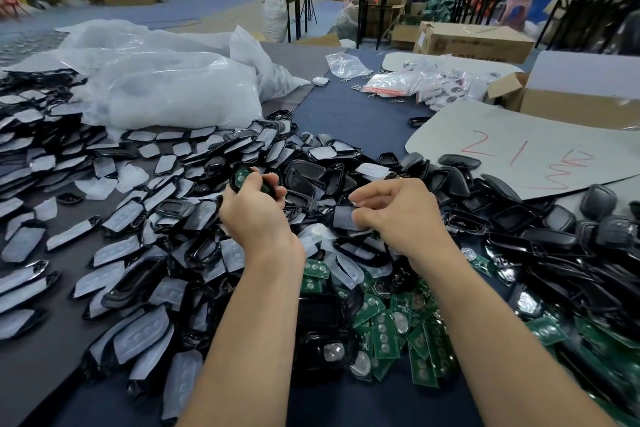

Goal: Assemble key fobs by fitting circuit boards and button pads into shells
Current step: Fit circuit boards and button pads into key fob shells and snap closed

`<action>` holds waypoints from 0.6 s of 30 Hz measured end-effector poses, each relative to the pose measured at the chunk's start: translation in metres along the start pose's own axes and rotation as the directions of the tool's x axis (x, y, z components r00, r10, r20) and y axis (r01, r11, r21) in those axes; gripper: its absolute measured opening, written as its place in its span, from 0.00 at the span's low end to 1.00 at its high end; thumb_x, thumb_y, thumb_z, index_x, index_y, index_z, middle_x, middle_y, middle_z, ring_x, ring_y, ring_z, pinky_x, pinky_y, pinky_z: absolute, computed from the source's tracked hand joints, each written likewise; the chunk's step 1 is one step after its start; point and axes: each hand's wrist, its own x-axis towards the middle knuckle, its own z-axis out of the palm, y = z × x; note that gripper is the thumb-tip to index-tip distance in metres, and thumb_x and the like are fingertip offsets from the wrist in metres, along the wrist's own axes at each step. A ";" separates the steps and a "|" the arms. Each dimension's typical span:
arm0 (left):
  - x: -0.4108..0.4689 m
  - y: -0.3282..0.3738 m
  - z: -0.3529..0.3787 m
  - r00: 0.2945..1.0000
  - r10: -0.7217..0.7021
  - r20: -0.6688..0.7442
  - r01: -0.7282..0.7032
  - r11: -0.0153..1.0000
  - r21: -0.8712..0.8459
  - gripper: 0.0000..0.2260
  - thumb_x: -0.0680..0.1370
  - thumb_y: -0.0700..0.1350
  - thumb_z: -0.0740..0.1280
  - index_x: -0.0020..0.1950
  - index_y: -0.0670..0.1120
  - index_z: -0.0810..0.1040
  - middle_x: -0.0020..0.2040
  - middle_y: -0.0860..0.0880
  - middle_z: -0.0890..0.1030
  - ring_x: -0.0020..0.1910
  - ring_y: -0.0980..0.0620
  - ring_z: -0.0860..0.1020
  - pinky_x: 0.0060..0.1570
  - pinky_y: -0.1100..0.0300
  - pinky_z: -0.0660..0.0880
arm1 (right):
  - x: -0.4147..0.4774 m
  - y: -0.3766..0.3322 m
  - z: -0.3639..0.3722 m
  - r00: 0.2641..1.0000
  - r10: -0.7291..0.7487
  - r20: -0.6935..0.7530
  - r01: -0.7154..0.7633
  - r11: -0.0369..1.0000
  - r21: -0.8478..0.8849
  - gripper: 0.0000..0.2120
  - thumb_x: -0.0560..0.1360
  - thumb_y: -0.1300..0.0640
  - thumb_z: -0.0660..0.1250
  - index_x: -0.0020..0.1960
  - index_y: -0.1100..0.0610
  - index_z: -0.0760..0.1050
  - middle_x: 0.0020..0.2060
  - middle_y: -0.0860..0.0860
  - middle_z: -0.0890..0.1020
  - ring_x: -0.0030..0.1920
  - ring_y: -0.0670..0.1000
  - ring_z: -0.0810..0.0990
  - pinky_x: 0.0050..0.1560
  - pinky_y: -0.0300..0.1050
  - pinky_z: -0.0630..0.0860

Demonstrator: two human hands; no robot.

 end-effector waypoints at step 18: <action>-0.073 -0.040 0.014 0.677 -0.210 0.705 -0.296 0.800 0.522 0.13 0.69 0.48 0.74 0.29 0.50 0.74 0.27 0.49 0.72 0.25 0.53 0.66 0.25 0.63 0.65 | -0.060 0.017 -0.047 0.922 0.242 -0.302 0.044 0.709 0.704 0.12 0.70 0.73 0.76 0.44 0.57 0.85 0.37 0.54 0.88 0.34 0.47 0.85 0.34 0.34 0.77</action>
